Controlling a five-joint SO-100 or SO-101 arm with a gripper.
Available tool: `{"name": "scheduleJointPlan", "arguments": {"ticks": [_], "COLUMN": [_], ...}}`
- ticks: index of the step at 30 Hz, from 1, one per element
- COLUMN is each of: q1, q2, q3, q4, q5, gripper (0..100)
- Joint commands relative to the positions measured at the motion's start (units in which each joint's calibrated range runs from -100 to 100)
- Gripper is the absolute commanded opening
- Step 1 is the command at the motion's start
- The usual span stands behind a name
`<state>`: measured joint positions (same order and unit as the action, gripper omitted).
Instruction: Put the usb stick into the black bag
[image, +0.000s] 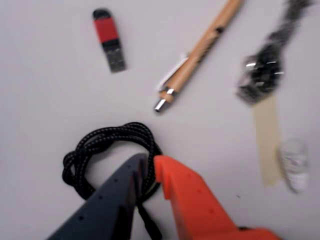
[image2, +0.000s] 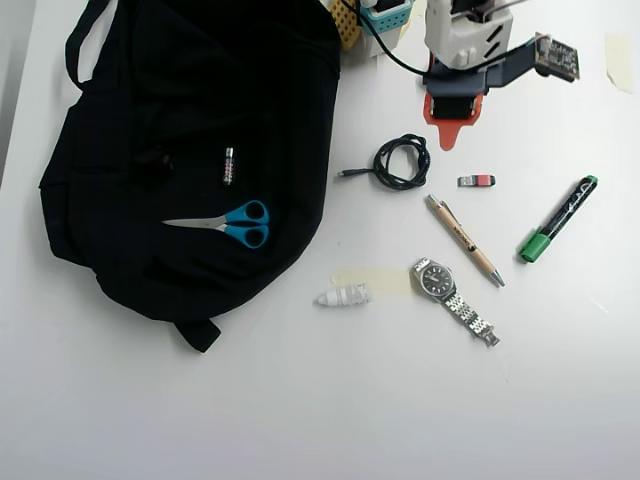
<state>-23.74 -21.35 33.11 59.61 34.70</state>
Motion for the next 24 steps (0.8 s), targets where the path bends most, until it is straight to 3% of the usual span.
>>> {"name": "scheduleJointPlan", "arguments": {"ticks": [1, 10, 24], "q1": [-1.3, -6.7, -8.6], "q2": [11.2, 23.6, 31.1], "q3": [-10.2, -24.8, -25.6], "q4": [-0.4, 9.3, -0.1], "q5": [0.3, -0.5, -2.0], "gripper": [2, 2, 3]}}
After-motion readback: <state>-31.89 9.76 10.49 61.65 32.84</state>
